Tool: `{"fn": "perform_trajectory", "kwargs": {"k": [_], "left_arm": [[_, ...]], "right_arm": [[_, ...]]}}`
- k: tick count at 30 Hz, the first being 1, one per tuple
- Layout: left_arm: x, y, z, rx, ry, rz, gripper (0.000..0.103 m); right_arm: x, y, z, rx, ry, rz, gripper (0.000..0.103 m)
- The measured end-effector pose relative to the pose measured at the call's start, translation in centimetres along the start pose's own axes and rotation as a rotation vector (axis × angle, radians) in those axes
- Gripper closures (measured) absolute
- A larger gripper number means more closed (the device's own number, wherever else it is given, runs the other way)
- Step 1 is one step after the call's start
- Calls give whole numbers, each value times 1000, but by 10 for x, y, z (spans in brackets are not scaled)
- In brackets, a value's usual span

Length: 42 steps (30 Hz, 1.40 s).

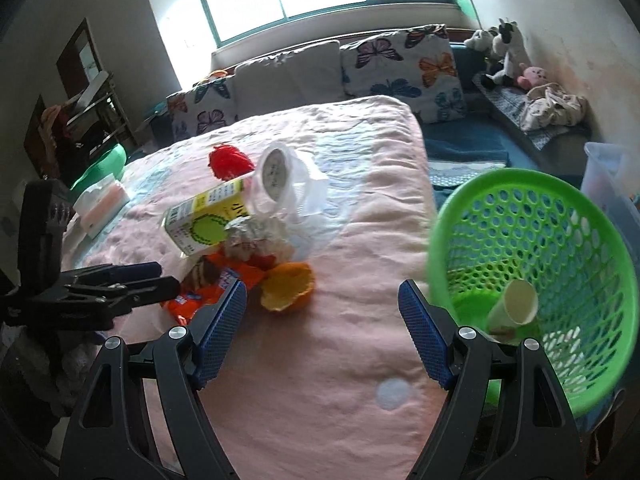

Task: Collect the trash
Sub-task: 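Move the left gripper to the orange snack bag on the bed and grasp it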

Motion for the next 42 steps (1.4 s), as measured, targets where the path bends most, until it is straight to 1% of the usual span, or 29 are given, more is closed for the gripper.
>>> {"fn": "perform_trajectory", "kwargs": {"k": [1, 3, 8, 10, 13, 15, 18, 20, 21, 23, 24, 25, 29, 32, 35, 38, 42], "left_arm": [[1, -1, 1, 1, -3, 4, 29], [-1, -2, 2, 2, -10, 14, 31], [-4, -1, 7, 5, -38, 21, 39], [-6, 0, 11, 11, -49, 26, 39], [-8, 1, 19, 29, -43, 38, 40], [-8, 1, 23, 42, -43, 33, 40], [-6, 2, 24, 41, -51, 20, 41], [-7, 1, 24, 40, -46, 23, 50], [-7, 1, 24, 39, -45, 25, 52], [-6, 0, 23, 32, -48, 25, 65], [-6, -1, 23, 29, -47, 25, 69], [-5, -1, 22, 20, -40, 24, 75], [-4, -2, 16, -7, -32, 29, 88], [-4, -1, 9, -23, -37, 28, 93], [-3, 0, 0, -48, -36, 29, 95], [0, 3, -11, -76, -33, 30, 96], [7, 9, -28, -114, -30, 18, 96]], "right_arm": [[1, 0, 1, 1, 2, -1, 25], [5, -1, 4, 5, 6, -7, 25], [5, -1, 7, 13, 3, -7, 25], [5, -1, 7, 13, 3, -5, 25], [4, 0, 8, 16, 1, -5, 25], [3, 0, 8, 16, 1, -5, 25], [2, -1, 9, 18, 3, -1, 25], [1, -2, 10, 23, 2, 0, 25], [1, -2, 11, 24, 2, 1, 25], [1, -3, 12, 24, 4, 3, 25], [1, -3, 13, 25, 4, 4, 25], [2, -3, 13, 25, 4, 4, 25], [3, -3, 14, 26, 6, 2, 25], [5, -4, 16, 28, 8, 0, 25], [6, -3, 17, 29, 11, -3, 25], [8, -2, 18, 28, 13, -6, 25], [11, 0, 22, 32, 24, -9, 29]]}}
Point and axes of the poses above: each gripper's, at about its wrist camera, not at the fingertips, and z roughly the way its jaws point, x to its left, y to its top, the point moved 5 cm from there along z, roughly the way its jaws point, and after that the axes turned 15 degrees about y, right-handed, at the moved point
